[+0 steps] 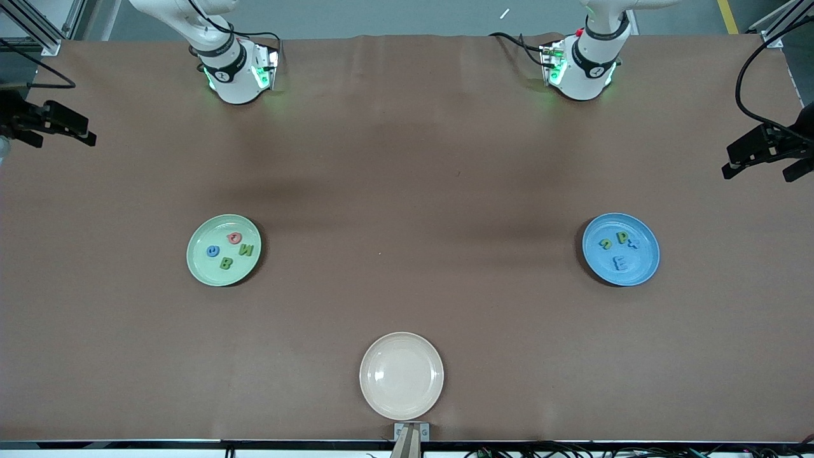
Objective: Sort upper and lower case letters into plates
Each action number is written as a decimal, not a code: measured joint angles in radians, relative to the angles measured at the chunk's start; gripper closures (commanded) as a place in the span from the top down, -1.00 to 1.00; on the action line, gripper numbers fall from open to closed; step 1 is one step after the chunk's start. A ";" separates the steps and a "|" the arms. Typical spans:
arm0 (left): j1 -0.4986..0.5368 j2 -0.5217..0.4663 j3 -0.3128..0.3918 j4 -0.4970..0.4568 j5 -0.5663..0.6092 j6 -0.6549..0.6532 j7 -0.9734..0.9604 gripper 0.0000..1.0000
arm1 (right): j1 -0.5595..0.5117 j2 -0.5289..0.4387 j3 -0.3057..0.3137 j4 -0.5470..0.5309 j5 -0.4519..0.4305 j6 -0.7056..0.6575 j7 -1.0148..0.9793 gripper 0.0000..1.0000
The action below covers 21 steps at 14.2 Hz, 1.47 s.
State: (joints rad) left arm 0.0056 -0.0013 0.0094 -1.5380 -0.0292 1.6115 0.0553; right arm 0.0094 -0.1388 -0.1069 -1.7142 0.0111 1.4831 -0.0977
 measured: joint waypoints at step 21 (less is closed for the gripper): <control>-0.003 0.000 -0.013 0.005 0.000 0.000 -0.030 1.00 | 0.005 -0.003 0.004 -0.004 -0.001 0.083 -0.001 1.00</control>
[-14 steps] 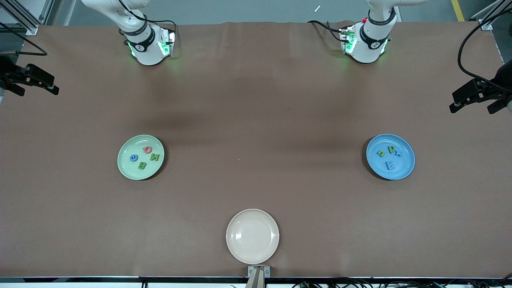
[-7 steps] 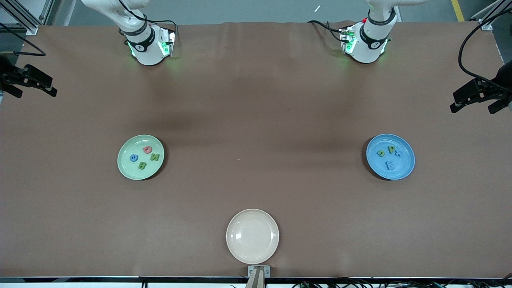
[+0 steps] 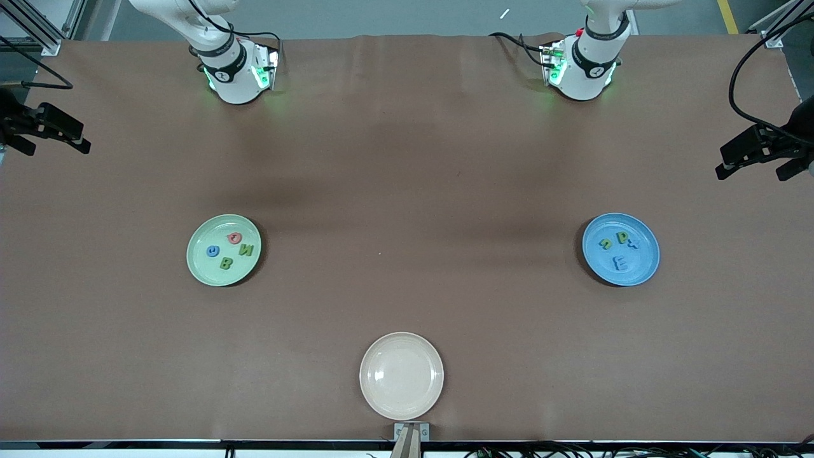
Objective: Sort upper and lower case letters into plates
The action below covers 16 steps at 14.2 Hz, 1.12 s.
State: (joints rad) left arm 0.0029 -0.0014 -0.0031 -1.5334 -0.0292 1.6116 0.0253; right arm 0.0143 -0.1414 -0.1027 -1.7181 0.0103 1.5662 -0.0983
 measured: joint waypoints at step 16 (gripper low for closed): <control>0.000 0.000 0.000 0.000 0.000 0.000 0.000 1.00 | 0.022 0.000 0.002 0.000 0.001 -0.030 0.000 1.00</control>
